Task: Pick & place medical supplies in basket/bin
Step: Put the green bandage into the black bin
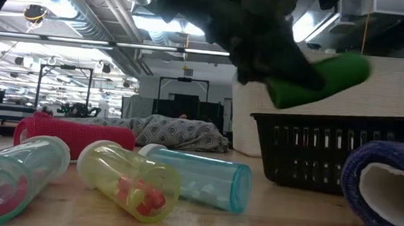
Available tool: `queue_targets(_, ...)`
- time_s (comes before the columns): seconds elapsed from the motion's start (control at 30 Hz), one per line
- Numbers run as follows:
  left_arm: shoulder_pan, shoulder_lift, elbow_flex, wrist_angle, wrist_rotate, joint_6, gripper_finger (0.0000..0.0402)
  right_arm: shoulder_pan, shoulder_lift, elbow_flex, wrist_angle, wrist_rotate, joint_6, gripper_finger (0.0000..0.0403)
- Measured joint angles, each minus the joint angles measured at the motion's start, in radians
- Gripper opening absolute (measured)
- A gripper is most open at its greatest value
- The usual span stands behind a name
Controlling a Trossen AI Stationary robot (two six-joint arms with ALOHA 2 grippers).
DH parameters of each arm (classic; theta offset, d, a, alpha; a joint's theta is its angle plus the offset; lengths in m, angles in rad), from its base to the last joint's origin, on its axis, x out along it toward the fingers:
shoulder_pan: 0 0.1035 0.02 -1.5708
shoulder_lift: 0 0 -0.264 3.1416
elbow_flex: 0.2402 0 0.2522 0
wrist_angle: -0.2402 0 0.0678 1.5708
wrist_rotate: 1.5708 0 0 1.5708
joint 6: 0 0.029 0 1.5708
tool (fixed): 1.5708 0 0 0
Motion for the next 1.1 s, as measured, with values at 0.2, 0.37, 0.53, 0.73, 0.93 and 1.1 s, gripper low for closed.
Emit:
queue_targets(0.2,0.000,0.000,0.000,-0.084,-0.255,-0.238,0.0068,0.000,0.000,0.000,0.030,0.000,-0.002,0.0167)
queue_targets(0.37,-0.019,0.000,0.000,-0.065,-0.268,-0.374,0.0068,0.000,0.000,0.000,0.065,-0.026,-0.035,0.0167)
queue_targets(0.53,-0.065,0.000,0.000,-0.020,-0.319,-0.477,0.0068,0.000,0.000,0.000,0.103,-0.080,-0.052,0.0167)
queue_targets(0.73,-0.152,0.000,0.033,-0.048,-0.444,-0.638,0.0068,0.000,0.000,0.000,0.111,-0.152,-0.044,0.0167)
queue_targets(0.93,-0.230,0.010,0.067,-0.047,-0.572,-0.759,0.0068,0.000,0.000,0.000,0.109,-0.211,-0.027,0.0167)
queue_targets(1.1,-0.245,0.117,0.153,-0.052,-0.568,-0.839,0.0068,0.000,0.000,0.000,0.105,-0.214,-0.027,0.0167)
